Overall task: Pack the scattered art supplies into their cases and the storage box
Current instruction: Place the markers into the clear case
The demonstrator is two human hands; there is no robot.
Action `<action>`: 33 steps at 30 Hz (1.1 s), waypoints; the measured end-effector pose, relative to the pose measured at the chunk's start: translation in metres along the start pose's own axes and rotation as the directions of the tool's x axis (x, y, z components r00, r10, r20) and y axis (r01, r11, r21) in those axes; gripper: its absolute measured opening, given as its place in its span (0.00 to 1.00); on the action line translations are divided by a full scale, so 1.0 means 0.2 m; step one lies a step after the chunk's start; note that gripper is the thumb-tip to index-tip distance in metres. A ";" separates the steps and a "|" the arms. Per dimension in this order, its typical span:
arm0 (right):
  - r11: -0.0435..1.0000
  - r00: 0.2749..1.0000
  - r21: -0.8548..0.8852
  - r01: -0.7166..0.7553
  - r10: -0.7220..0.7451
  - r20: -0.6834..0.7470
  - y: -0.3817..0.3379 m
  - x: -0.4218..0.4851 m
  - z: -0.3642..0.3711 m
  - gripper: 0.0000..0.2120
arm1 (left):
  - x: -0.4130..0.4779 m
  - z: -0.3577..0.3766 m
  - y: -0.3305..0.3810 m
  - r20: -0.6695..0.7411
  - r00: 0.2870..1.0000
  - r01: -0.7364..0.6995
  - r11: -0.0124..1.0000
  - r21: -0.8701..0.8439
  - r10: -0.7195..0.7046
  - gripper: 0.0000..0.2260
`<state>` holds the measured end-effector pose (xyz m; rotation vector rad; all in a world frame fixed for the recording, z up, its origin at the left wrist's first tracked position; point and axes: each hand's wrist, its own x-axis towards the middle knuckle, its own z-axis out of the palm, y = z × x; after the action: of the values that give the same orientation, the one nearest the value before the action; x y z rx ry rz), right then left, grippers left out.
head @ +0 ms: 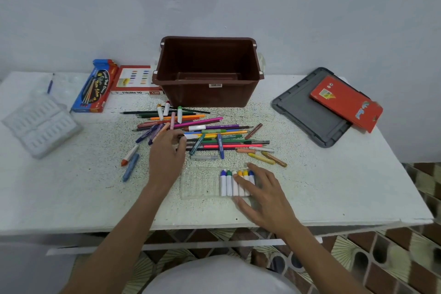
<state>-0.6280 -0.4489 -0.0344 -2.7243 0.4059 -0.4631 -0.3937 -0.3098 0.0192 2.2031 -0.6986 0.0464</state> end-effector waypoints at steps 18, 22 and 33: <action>1.000 1.000 -0.022 -0.016 0.016 0.023 0.00 0.00 0.00 0.24 | -0.19 0.01 0.08 0.475 0.879 -0.007 0.998 -0.066 0.037 0.08; 1.000 1.000 -0.021 -0.014 0.015 0.025 0.00 0.00 0.00 0.24 | -0.19 0.02 0.10 0.484 0.873 -0.020 0.995 -0.093 0.063 0.12; 1.000 1.000 -0.007 -0.001 0.001 0.004 0.00 0.00 0.00 0.24 | -0.28 0.07 0.08 0.460 0.884 -0.059 0.996 -0.064 0.082 0.15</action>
<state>-0.6283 -0.4488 -0.0338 -2.7310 0.4092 -0.4571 -0.4517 -0.3021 0.0069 2.1571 -1.0283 -0.4712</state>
